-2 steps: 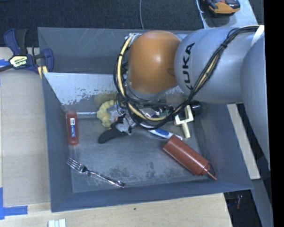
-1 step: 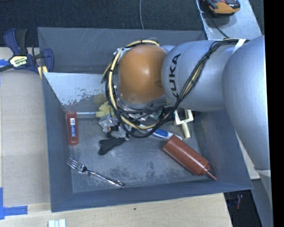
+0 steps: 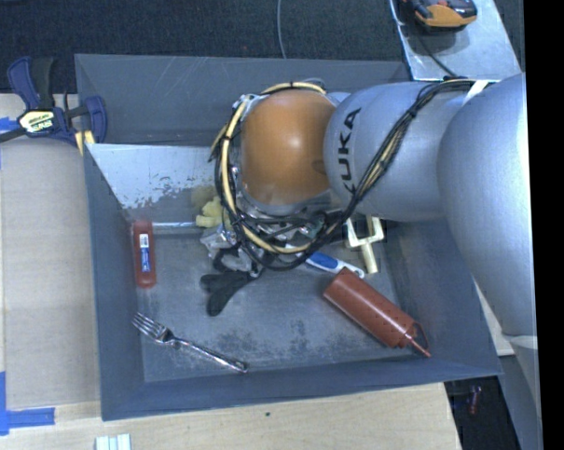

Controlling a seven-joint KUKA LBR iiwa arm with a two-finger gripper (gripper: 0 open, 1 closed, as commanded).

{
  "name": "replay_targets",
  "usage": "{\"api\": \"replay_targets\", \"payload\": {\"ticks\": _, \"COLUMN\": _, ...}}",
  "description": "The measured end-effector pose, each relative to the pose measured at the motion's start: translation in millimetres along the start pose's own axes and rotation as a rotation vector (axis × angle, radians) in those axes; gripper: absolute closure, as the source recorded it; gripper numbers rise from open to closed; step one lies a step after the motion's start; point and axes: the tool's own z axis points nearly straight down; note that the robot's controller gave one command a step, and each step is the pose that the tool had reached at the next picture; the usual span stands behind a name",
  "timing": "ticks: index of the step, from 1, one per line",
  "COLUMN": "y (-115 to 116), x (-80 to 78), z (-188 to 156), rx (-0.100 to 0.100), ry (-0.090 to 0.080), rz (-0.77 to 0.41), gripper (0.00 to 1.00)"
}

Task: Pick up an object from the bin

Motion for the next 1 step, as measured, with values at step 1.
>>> {"api": "replay_targets", "payload": {"ticks": 1, "y": -0.1, "x": 0.2, "z": 0.1, "rx": -0.001, "ry": 0.0, "rz": 0.001, "gripper": 1.0}}
